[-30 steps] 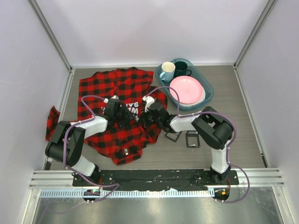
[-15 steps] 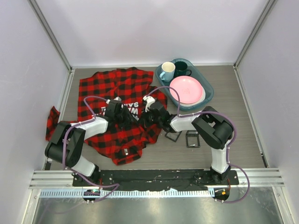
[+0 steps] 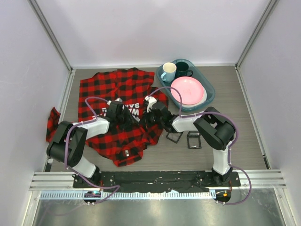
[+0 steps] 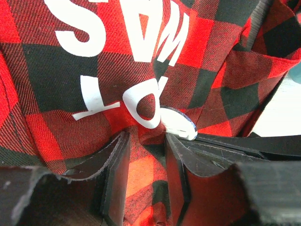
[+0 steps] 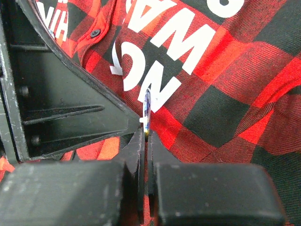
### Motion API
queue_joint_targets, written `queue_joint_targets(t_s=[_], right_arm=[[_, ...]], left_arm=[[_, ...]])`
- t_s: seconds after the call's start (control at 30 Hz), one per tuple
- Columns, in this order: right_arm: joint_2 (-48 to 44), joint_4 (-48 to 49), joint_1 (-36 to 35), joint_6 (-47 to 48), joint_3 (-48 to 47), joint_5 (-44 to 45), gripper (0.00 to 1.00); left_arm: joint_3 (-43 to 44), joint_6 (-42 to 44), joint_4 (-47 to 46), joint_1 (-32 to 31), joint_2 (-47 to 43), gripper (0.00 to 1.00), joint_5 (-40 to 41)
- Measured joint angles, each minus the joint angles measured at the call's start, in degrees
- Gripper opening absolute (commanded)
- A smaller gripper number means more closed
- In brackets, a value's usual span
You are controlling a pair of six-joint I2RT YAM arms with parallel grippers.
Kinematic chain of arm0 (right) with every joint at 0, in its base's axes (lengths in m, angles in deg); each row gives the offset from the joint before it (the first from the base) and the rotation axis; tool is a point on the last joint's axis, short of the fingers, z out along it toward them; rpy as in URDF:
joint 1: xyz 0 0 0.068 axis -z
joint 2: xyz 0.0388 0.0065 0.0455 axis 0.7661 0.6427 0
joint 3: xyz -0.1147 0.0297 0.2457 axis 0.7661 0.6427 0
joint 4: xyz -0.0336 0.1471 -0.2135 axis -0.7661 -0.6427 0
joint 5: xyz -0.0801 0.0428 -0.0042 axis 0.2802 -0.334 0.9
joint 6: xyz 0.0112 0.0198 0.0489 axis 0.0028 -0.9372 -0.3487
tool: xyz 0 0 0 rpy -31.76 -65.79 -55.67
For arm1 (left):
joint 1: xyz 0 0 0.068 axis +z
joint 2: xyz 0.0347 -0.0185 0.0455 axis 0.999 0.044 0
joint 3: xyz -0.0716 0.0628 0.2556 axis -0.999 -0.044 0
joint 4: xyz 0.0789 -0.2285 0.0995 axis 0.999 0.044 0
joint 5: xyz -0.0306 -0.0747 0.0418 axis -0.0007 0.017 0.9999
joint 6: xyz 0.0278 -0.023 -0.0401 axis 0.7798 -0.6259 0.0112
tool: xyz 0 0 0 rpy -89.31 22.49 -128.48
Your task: Remove the brooch from the garment
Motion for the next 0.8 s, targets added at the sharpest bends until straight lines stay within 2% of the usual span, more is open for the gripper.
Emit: queue_joint_targets(t_s=[0.4,0.8], right_arm=[[0.0,0.0,0.2,0.5,0.0,0.0,0.01],[0.1,-2.2,-1.2,5.9,-1.6,3.0,0.01]], left_arm=[[1.1,-0.1,0.3,0.0,0.8,0.40,0.4],[4.8,-0.4,4.0,0.1,2.8,0.38,0.7]])
